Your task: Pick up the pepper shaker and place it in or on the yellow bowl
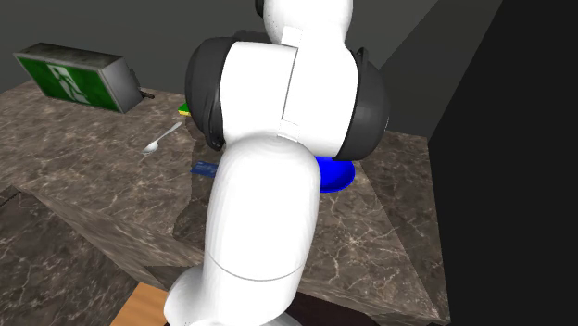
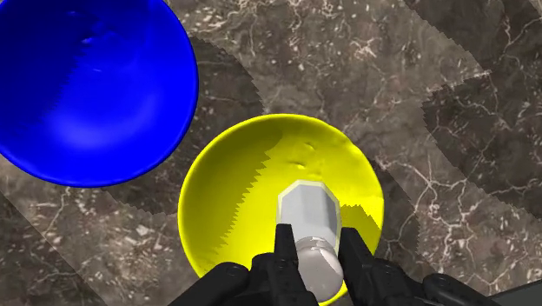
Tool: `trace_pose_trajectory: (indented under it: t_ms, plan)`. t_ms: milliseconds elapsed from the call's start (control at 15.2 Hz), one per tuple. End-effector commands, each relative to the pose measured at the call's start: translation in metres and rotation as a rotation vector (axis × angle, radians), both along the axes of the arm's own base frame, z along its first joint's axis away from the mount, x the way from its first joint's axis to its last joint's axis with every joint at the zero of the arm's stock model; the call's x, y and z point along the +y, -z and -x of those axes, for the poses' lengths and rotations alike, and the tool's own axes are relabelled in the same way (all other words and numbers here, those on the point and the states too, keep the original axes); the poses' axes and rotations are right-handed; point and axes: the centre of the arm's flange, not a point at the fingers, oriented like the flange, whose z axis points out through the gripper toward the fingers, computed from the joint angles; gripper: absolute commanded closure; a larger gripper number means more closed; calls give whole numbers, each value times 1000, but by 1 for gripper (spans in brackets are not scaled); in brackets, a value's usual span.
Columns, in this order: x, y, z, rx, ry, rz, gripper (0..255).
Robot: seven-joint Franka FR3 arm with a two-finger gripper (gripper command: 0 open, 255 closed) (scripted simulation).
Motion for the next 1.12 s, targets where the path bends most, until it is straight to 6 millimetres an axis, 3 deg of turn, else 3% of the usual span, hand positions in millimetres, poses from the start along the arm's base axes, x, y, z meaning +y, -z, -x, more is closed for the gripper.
trace_pose_trajectory:
  t_ms: [0,528,594,924,1056]
  plan:
    - [1,11,2,-1,0,0,255]
    - [1,16,2,-1,0,0,255]
    - [1,16,2,-1,0,0,0]
    - [1,16,2,-1,0,0,0]
    - [-1,-10,-4,-1,0,0,0]
